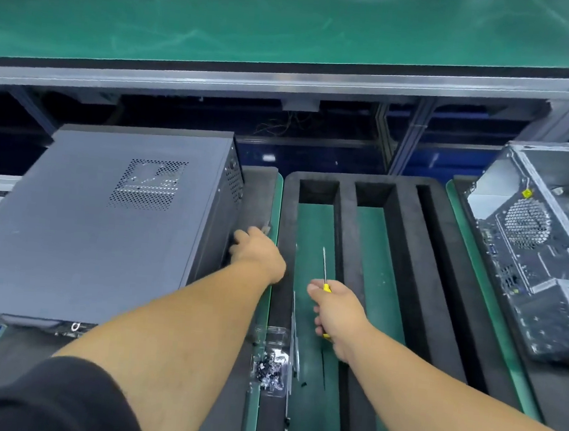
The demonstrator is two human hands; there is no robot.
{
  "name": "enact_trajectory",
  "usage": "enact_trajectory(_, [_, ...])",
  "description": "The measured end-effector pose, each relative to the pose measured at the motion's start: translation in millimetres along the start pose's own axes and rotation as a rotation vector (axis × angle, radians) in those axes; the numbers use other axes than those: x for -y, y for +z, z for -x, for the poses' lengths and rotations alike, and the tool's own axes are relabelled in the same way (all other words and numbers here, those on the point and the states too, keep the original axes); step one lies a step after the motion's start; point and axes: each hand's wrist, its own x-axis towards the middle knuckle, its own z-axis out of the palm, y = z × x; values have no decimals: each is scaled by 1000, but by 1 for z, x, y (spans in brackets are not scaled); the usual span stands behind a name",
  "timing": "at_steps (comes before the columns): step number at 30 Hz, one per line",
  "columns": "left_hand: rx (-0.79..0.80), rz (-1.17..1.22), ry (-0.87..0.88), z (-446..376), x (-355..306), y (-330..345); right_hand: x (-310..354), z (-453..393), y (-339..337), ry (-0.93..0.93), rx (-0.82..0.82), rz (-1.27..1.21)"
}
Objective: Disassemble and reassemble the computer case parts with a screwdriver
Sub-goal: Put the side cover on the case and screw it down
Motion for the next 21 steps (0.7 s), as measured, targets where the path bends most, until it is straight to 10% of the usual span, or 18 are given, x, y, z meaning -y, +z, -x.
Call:
enact_trajectory(9, [120, 842, 198, 102, 42, -34, 5, 36, 10, -43, 26, -100])
enact_trajectory(21, [-138, 946, 539, 179, 59, -88, 112, 145, 83, -91, 462, -642])
